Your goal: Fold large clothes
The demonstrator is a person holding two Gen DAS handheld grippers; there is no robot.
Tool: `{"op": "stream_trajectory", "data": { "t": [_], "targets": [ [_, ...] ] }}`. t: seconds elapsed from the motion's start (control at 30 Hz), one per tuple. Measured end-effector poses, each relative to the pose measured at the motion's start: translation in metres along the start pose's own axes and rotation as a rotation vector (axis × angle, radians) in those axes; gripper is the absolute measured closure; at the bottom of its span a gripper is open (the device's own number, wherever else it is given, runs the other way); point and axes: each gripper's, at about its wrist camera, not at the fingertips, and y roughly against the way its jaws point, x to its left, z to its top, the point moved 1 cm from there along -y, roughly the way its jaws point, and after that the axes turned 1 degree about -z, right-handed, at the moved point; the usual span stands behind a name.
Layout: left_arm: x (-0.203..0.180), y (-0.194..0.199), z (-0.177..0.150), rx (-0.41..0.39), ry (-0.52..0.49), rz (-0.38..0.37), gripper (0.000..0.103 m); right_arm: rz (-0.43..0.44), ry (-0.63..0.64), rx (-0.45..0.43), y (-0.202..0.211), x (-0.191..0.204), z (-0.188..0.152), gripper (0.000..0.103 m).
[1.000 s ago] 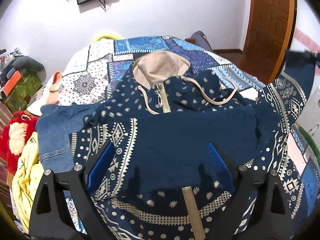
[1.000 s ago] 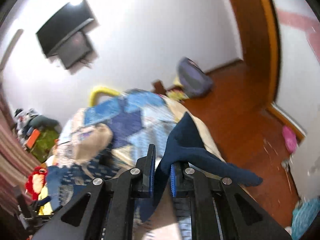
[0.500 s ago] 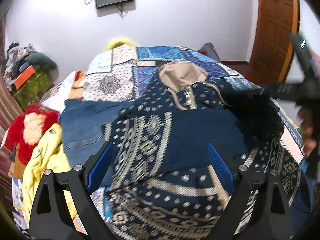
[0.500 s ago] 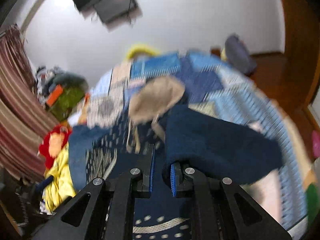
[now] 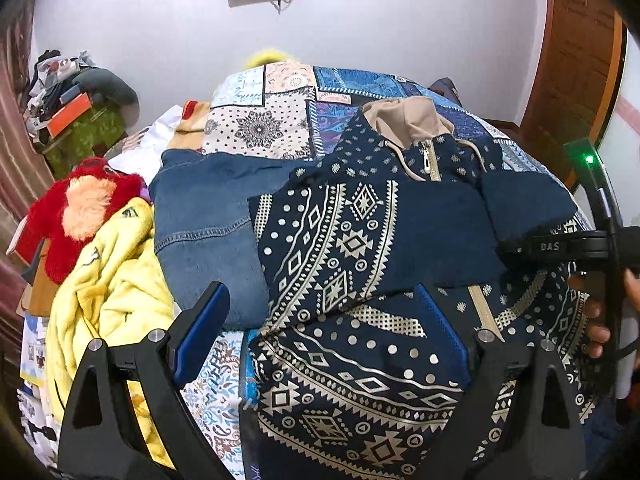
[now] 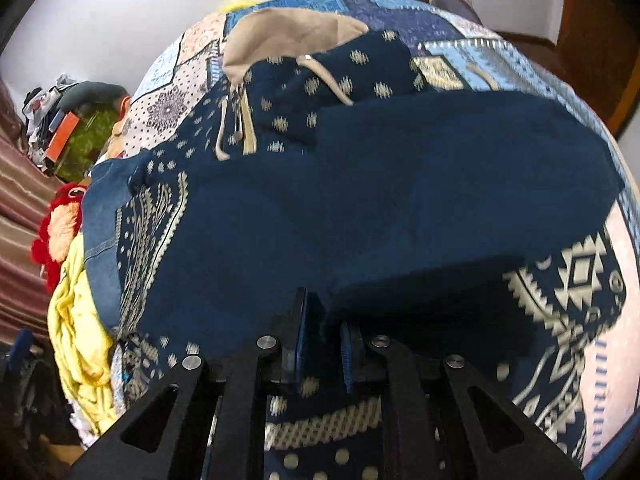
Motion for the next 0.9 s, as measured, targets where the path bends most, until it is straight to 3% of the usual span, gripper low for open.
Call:
{"op": "stream_trajectory", "data": {
  "t": [0.3, 0.53, 0.67, 0.77, 0.9],
  "targets": [
    [-0.013, 0.003, -0.006, 0.013, -0.029, -0.006, 0.009, 0.086, -0.037, 0.067, 0.013, -0.012, -0.018, 0.091],
    [-0.021, 0.008, -0.009, 0.017, -0.053, -0.005, 0.009, 0.083, 0.050, 0.085, 0.018, -0.008, -0.036, 0.091],
    [-0.026, 0.006, -0.009, 0.026, -0.069, -0.004, 0.009, 0.061, 0.168, 0.073, 0.026, 0.000, -0.045, 0.091],
    [-0.032, 0.002, -0.005, 0.033, -0.073, -0.008, 0.009, 0.017, 0.271, 0.024, 0.042, 0.004, -0.044, 0.091],
    [-0.042, -0.002, -0.002, 0.036, -0.077, -0.018, 0.009, -0.109, 0.378, -0.125, 0.066, 0.005, -0.034, 0.091]
  ]
}}
